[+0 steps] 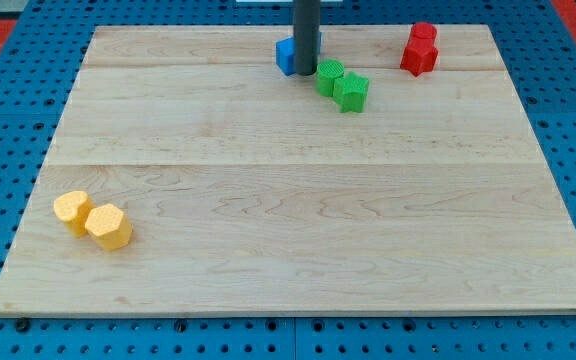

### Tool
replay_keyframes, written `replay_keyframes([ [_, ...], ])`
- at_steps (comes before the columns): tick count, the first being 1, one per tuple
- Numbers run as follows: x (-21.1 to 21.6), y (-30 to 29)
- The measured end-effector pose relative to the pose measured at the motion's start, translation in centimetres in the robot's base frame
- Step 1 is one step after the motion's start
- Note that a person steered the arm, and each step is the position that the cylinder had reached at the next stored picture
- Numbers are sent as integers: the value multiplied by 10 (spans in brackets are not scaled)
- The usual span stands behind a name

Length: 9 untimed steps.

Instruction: Move green circle and green star slightly down

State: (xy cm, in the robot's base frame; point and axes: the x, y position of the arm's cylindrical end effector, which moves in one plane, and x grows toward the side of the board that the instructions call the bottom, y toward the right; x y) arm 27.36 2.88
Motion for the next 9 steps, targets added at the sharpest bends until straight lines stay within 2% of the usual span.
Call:
replay_keyframes([
  [1, 11, 37],
  [2, 47, 64],
  [4, 145, 48],
  [5, 180, 48],
  [6, 149, 24],
  [7, 108, 60],
  [8, 108, 98],
  [9, 141, 99],
])
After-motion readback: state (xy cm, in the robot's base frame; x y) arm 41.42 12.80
